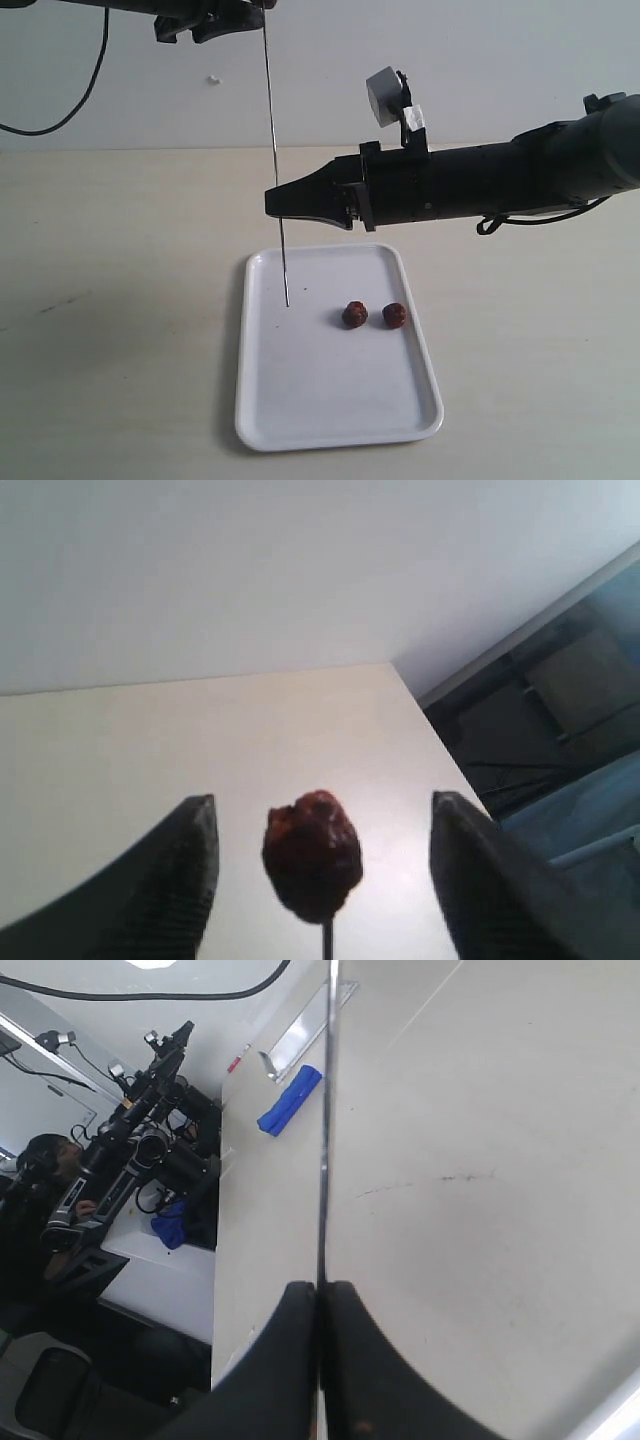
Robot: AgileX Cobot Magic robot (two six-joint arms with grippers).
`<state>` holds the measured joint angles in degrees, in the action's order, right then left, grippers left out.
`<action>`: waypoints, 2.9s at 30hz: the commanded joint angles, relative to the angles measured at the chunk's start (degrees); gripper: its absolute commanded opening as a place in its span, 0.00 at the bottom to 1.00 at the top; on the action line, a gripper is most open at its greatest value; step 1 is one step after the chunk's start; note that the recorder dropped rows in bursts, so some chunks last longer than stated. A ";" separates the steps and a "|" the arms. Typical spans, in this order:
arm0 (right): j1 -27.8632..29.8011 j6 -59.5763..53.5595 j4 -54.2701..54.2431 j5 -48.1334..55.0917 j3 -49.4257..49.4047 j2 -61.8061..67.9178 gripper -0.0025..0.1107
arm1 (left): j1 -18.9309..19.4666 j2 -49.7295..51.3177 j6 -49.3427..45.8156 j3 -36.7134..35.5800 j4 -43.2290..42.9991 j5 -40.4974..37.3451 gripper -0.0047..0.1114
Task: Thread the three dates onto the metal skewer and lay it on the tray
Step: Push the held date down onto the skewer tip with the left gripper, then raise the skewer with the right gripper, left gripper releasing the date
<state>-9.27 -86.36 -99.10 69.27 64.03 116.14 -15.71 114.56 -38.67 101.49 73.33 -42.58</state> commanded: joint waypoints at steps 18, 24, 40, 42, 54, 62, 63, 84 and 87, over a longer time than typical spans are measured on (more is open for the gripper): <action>-0.09 -0.56 0.11 0.56 0.38 -0.04 0.02 | 0.13 -0.01 -1.42 -0.18 1.84 0.32 0.45; -0.09 -0.05 2.03 -0.68 0.38 -0.04 0.02 | 0.13 -0.01 -1.52 -0.18 1.59 0.32 0.42; -0.09 1.00 2.15 -2.01 0.38 -0.04 0.02 | 0.13 -0.01 -1.10 -0.18 -0.89 -0.99 0.37; -0.09 1.00 2.15 -2.01 0.38 -0.04 0.02 | 0.13 -0.01 -1.10 -0.18 -0.89 -0.99 0.30; -0.09 1.00 1.07 -2.13 0.38 -0.04 0.02 | 0.13 -0.01 -0.59 -0.18 -1.12 -2.66 0.26; -0.09 1.00 -0.85 -2.13 0.38 -0.04 0.02 | 0.13 -0.01 -1.42 -0.18 -1.51 -4.25 0.26; -0.09 0.86 -0.85 -2.13 0.38 -0.04 0.02 | 0.13 -0.01 -1.56 -0.18 -1.52 -4.25 0.26; -0.09 -0.98 -0.85 -8.85 10.79 0.01 0.02 | 0.13 -0.01 -1.89 -0.18 -3.32 -5.23 0.26; -0.09 -0.75 -0.85 -8.85 12.22 0.01 0.02 | 0.13 -0.01 -2.04 -0.18 -4.04 -5.40 0.26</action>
<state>-9.27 -86.48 -98.69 60.05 74.76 116.18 -15.60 114.56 -40.26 101.49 70.62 -47.45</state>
